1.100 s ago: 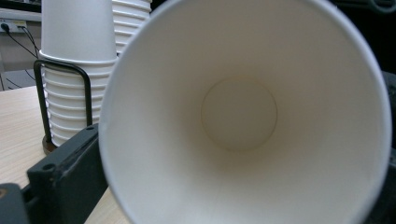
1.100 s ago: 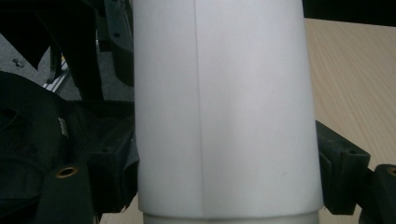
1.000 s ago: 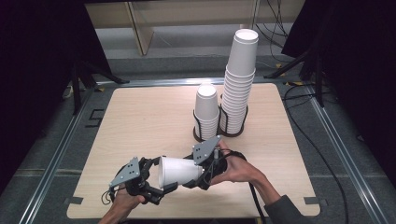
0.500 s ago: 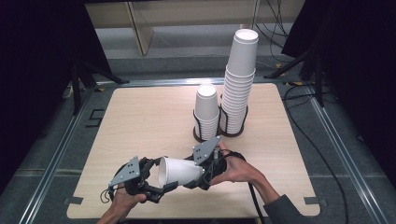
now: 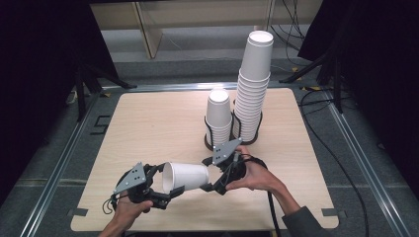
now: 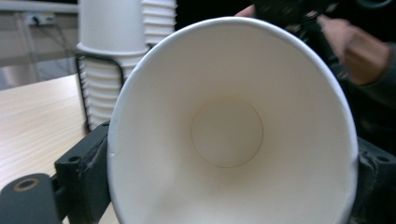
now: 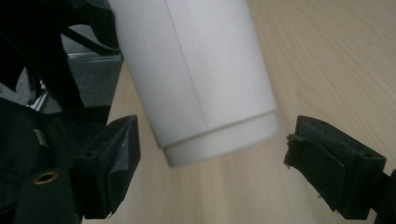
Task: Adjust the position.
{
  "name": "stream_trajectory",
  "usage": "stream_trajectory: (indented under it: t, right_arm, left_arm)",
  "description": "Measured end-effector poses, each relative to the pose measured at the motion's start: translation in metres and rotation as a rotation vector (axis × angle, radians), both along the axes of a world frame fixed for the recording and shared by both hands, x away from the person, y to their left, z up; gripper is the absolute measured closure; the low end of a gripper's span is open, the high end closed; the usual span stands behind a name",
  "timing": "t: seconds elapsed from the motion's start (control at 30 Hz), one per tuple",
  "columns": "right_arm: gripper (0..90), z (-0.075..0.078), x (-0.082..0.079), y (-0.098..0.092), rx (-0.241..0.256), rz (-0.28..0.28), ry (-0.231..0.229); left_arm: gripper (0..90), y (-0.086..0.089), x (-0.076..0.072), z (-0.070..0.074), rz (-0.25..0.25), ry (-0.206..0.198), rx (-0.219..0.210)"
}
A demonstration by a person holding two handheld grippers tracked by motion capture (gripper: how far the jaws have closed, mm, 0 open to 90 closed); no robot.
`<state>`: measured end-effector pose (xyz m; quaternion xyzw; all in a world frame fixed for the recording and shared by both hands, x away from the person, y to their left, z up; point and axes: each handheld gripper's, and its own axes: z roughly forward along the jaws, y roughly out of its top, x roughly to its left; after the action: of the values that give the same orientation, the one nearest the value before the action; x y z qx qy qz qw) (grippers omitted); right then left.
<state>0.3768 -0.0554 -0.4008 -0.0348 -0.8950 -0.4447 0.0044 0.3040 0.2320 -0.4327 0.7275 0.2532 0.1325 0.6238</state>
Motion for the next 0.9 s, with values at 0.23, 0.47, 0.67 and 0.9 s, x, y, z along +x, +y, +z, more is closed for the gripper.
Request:
stream_trajectory:
  t: [0.23,0.47,0.67,0.9]
  right_arm:
    - [17.9,0.001,0.001,-0.013,-0.008,-0.071,-0.03]
    - [19.2,-0.005,-0.003,-0.021,-0.048,-0.114,-0.032]
    - [19.7,-0.007,-0.004,-0.034,-0.036,-0.213,0.0]
    - [19.2,-0.014,-0.005,-0.054,-0.001,-0.363,0.025]
  left_arm:
    - [9.2,0.002,0.006,-0.002,0.064,0.036,0.089]
    - [9.1,0.003,0.012,-0.001,0.115,0.039,0.188]
    - [9.0,0.007,0.022,-0.003,0.143,0.067,0.237]
    - [8.9,0.013,0.038,0.004,0.189,0.095,0.305]
